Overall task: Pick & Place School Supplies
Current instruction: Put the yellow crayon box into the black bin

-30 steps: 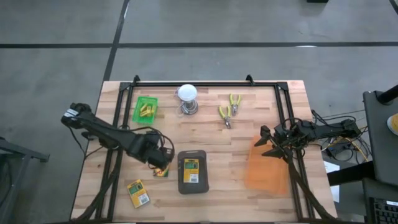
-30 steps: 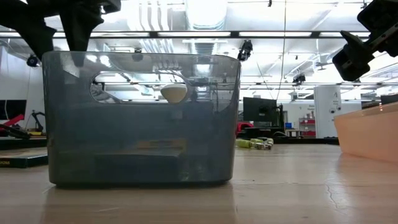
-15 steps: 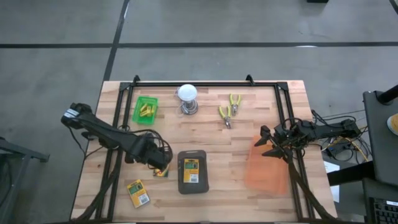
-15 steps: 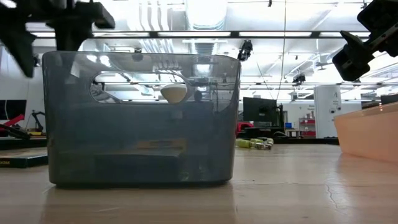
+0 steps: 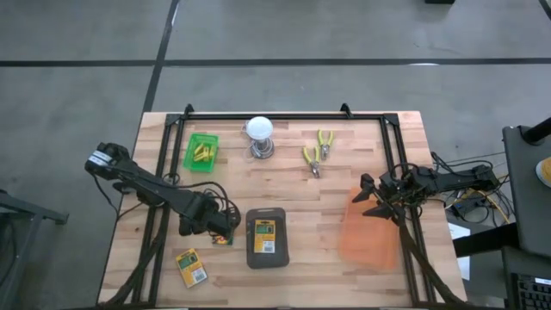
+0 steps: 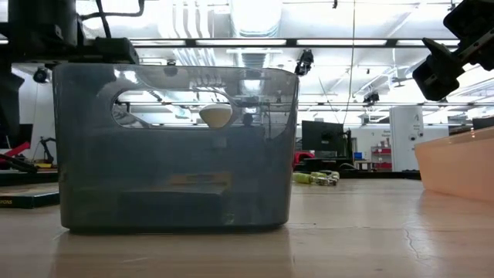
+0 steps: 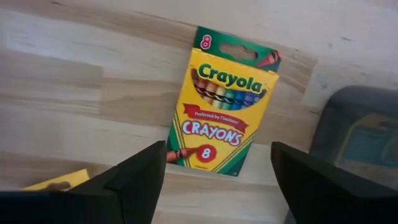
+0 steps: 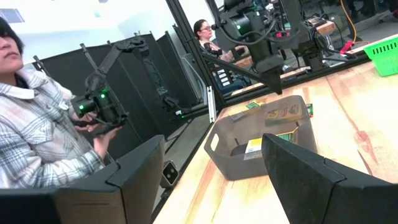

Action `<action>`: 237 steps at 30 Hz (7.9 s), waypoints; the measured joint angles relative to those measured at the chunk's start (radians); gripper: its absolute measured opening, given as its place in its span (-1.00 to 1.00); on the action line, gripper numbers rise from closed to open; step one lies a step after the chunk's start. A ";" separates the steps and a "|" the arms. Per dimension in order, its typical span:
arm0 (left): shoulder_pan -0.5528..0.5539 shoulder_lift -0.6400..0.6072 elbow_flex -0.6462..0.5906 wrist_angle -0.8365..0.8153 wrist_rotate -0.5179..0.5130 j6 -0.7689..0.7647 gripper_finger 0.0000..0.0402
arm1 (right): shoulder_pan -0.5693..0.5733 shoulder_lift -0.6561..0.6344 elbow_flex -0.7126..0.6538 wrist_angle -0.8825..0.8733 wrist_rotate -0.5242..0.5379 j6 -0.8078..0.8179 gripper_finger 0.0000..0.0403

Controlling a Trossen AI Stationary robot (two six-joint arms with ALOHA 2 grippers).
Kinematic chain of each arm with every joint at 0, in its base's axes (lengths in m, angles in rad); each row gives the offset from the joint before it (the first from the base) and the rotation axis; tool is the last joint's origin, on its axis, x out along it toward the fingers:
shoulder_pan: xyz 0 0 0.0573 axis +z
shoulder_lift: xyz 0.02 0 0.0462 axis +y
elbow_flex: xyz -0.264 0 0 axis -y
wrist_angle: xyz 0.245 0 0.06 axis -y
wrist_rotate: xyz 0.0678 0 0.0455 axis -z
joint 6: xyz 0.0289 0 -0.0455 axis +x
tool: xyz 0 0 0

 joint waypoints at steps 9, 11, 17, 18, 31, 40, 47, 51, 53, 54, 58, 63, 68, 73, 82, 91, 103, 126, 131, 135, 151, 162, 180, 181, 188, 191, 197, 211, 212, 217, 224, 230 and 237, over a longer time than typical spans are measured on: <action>0.004 0.001 -0.078 0.157 0.001 0.029 0.56 | 0.000 0.000 0.000 0.000 0.000 0.000 0.31; 0.006 0.006 -0.092 0.159 0.003 0.058 0.59 | 0.000 0.000 0.000 0.000 0.000 0.000 0.29; 0.009 0.028 -0.109 0.159 0.044 0.089 0.73 | 0.000 0.000 0.000 0.000 0.000 0.000 0.29; 0.009 0.033 -0.110 0.159 0.044 0.101 0.75 | 0.000 0.000 0.000 0.000 0.000 0.000 0.29; 0.027 0.054 -0.111 0.219 0.043 0.245 0.79 | 0.000 0.000 0.000 0.000 0.000 0.000 0.31; 0.035 0.054 -0.137 0.221 0.040 0.279 0.79 | 0.000 0.001 0.000 0.000 0.000 0.000 0.31; 0.037 0.054 -0.137 0.239 0.037 0.293 0.79 | 0.000 0.000 0.000 0.000 0.000 0.000 0.32; 0.037 0.054 -0.137 0.249 0.032 0.306 0.79 | 0.000 0.000 0.000 0.000 0.000 0.000 0.30; 0.037 0.054 -0.137 0.249 0.029 0.306 0.79 | 0.000 0.000 0.000 0.000 0.000 0.000 0.29; 0.037 0.054 -0.137 0.249 0.028 0.306 0.79 | 0.000 0.000 0.000 0.000 0.000 0.000 0.29; 0.039 0.063 -0.137 0.253 0.027 0.306 0.79 | 0.000 0.000 0.000 0.000 0.000 0.000 0.31; 0.039 0.101 -0.137 0.266 0.036 0.309 0.79 | 0.000 0.000 0.000 0.000 0.000 0.000 0.33; 0.039 0.112 -0.135 0.280 0.051 0.323 0.79 | 0.000 0.000 0.000 0.000 0.000 0.000 0.31; 0.039 0.112 -0.135 0.281 0.051 0.323 0.79 | 0.000 0.000 0.000 0.000 0.000 0.000 0.28; 0.039 0.112 -0.136 0.282 0.052 0.327 0.79 | 0.000 0.000 0.000 0.000 0.000 0.000 0.32; 0.041 0.112 -0.136 0.283 0.053 0.333 0.79 | 0.000 0.000 0.000 0.000 0.000 0.000 0.31; 0.041 0.112 -0.137 0.294 0.053 0.333 0.74 | 0.000 0.000 0.000 0.000 0.000 0.000 0.30; 0.041 0.106 -0.137 0.299 0.051 0.336 0.70 | 0.000 0.000 0.000 0.000 0.000 0.000 0.30; 0.041 0.104 -0.138 0.299 0.051 0.336 0.70 | 0.000 0.000 0.000 0.000 0.000 0.000 0.33; 0.041 0.104 -0.137 0.299 0.051 0.336 0.70 | 0.000 0.000 0.000 0.000 0.000 0.000 0.32; 0.041 0.088 -0.138 0.288 0.044 0.336 0.70 | 0.000 0.000 0.000 0.000 0.000 0.000 0.33; 0.044 0.094 -0.138 0.264 0.071 0.313 0.70 | 0.000 0.000 0.000 0.000 0.000 0.000 0.30; 0.045 0.092 -0.137 0.315 0.084 0.336 0.70 | 0.000 0.000 0.000 0.000 0.000 0.000 0.28; 0.045 0.092 -0.137 0.316 0.084 0.336 0.70 | 0.000 0.000 0.000 0.000 0.000 0.000 0.28; 0.045 0.091 -0.137 0.320 0.024 0.407 0.70 | 0.000 0.000 0.000 0.000 0.000 0.000 0.32; 0.045 0.091 -0.137 0.322 0.003 0.426 0.70 | 0.000 0.000 0.000 0.000 0.000 0.000 0.33; 0.045 0.091 -0.137 0.320 0.003 0.425 0.70 | 0.000 0.000 0.000 0.000 0.000 0.000 0.30; 0.045 0.091 -0.137 0.286 0.005 0.420 0.70 | 0.000 0.001 0.000 0.000 0.000 0.000 0.32; 0.045 0.091 -0.137 0.286 0.005 0.420 0.70 | 0.000 0.001 0.000 0.000 0.000 0.000 0.32; 0.045 0.091 -0.137 0.299 0.007 0.418 0.70 | 0.000 0.001 0.000 0.000 0.000 0.000 0.32; 0.045 0.091 -0.137 0.324 0.008 0.410 0.70 | 0.000 0.001 0.000 0.000 0.000 0.000 0.28; 0.044 0.103 -0.136 0.322 0.009 0.412 0.70 | 0.000 0.000 0.000 0.000 0.000 0.000 0.30; 0.044 0.119 -0.133 0.322 0.010 0.414 0.70 | 0.000 0.000 0.000 0.000 0.000 0.000 0.33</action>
